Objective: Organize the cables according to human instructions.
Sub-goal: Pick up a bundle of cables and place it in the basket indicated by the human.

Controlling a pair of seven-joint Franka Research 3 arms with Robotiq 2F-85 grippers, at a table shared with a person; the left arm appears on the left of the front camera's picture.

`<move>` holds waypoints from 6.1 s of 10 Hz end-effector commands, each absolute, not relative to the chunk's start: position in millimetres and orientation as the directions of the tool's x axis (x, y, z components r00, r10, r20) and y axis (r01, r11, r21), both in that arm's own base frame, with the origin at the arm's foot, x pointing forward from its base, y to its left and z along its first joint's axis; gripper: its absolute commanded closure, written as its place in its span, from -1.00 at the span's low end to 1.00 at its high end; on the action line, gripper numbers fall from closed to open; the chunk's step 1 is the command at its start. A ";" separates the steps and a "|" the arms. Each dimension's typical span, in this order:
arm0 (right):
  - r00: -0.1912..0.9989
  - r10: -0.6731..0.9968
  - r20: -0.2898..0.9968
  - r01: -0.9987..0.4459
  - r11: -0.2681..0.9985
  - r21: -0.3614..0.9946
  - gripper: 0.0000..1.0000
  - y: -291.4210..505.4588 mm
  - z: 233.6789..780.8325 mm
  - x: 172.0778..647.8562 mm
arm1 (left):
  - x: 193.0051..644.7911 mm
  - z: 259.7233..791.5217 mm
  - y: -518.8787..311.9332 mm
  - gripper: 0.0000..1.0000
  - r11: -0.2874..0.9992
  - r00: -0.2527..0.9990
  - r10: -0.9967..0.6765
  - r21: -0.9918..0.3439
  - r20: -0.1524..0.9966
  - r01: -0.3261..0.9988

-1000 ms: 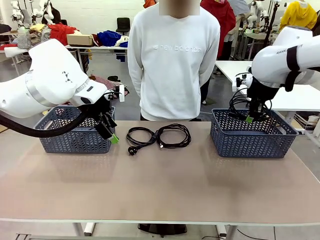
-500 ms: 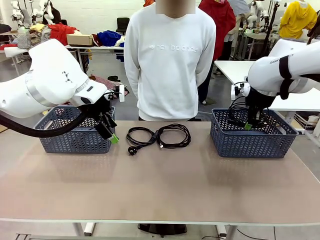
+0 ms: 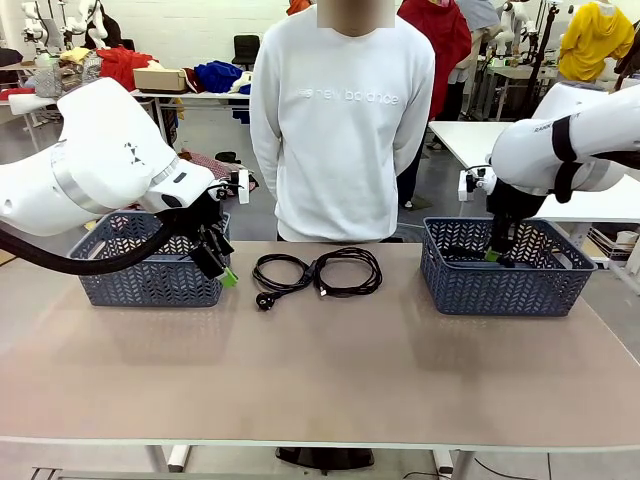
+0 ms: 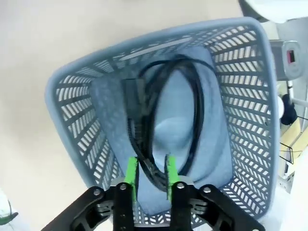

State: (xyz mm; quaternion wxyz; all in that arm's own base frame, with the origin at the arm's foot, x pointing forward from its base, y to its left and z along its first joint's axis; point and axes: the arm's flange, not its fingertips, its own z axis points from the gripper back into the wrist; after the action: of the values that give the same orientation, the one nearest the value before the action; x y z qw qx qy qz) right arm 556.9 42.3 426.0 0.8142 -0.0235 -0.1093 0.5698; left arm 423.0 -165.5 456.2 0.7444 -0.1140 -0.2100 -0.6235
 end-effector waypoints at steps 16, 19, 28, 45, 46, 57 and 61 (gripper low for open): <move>0.457 0.861 0.222 -0.863 0.490 -0.125 -1.00 52.8 437.2 545.9 | 423.5 457.3 -164.2 -1.00 0.197 0.136 -0.880 0.089 0.455 0.976; 0.567 0.759 0.319 -0.786 0.615 -0.065 -1.00 73.4 459.1 510.7 | 423.5 457.3 -164.2 -1.00 0.197 0.136 -0.880 0.089 0.455 0.976; 0.483 0.681 0.551 -0.801 0.598 -0.037 -1.00 156.8 455.3 402.8 | 423.5 457.3 -164.2 -1.00 0.197 0.136 -0.880 0.089 0.455 0.976; 0.470 0.704 0.532 -0.825 0.565 -0.018 -1.00 185.0 448.5 393.9 | 423.5 457.3 -164.2 -1.00 0.197 0.136 -0.880 0.089 0.455 0.976; 0.470 0.704 0.532 -0.825 0.565 -0.018 -1.00 185.0 448.5 393.9 | 423.5 457.3 -164.2 -1.00 0.197 0.136 -0.880 0.089 0.455 0.976; 0.470 0.704 0.532 -0.825 0.565 -0.018 -1.00 185.0 448.5 393.9 | 429.3 455.0 -173.7 -1.00 0.190 0.131 -0.890 0.094 0.436 0.977; 0.470 0.704 0.532 -0.825 0.565 -0.018 -1.00 185.0 448.5 393.9 | 467.6 442.7 -225.3 -1.00 0.206 0.170 -0.934 0.085 0.313 0.975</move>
State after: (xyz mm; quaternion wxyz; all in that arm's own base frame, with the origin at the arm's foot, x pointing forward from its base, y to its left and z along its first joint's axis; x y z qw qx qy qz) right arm 393.9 186.1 446.7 0.8486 0.1212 -0.2464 0.4522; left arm 452.7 -212.6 439.5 0.7487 -0.0860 -0.1659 -0.6360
